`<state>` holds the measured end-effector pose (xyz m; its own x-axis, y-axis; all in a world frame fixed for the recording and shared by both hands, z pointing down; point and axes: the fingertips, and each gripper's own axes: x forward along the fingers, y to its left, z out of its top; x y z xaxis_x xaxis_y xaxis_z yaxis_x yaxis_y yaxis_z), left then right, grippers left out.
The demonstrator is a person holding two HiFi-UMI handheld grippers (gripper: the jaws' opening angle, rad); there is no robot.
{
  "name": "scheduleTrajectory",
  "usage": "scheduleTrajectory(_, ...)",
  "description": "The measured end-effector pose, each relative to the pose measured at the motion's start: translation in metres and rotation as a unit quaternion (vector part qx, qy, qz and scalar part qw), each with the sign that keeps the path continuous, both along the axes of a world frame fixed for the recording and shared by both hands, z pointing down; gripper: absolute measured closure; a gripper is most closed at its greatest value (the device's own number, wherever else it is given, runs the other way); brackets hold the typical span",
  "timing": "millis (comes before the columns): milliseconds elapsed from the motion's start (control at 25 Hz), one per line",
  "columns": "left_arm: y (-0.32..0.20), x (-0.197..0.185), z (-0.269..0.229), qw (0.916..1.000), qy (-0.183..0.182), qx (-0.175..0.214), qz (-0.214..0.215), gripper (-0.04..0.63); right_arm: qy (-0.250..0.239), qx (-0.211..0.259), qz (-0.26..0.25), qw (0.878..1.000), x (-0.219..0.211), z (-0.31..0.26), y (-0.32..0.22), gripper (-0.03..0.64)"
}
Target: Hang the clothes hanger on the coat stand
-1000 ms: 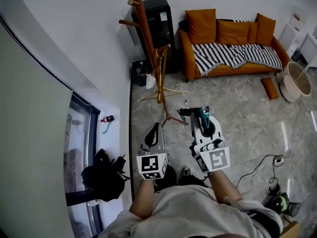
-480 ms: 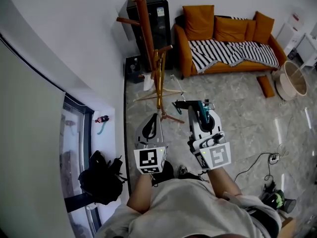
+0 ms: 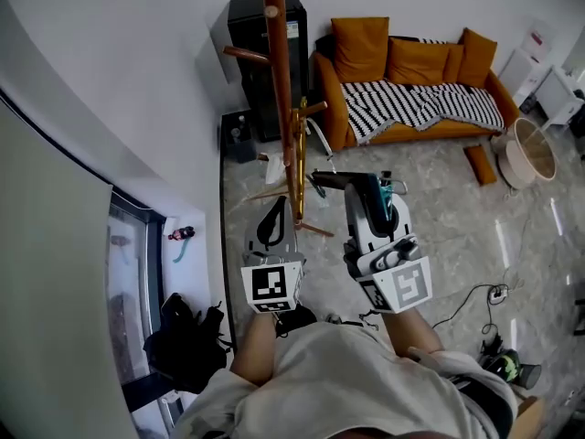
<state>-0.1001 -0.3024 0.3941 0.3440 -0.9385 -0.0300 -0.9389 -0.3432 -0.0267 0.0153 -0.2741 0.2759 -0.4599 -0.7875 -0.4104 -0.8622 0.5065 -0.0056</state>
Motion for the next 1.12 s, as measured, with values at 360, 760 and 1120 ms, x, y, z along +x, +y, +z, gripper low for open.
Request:
scheduleTrajectory(360,-0.027,-0.025,-0.014,0.9998,0.008,0.015,0.006,0.586,-0.001,0.042,-0.003,0.999,-0.032,-0.033,-0.015,0.565)
scheduleTrajectory(760,-0.066,-0.075,-0.024,0.9997,0.013,0.020,0.010,0.586,-0.047,0.046,0.015,0.998,-0.072,-0.055,-0.059,0.565)
scheduleTrajectory(1120,-0.089,-0.089,-0.027,0.9984,0.017,0.021,0.050,0.586,-0.055,0.059,0.073,0.994,-0.094,-0.064,-0.088,0.565)
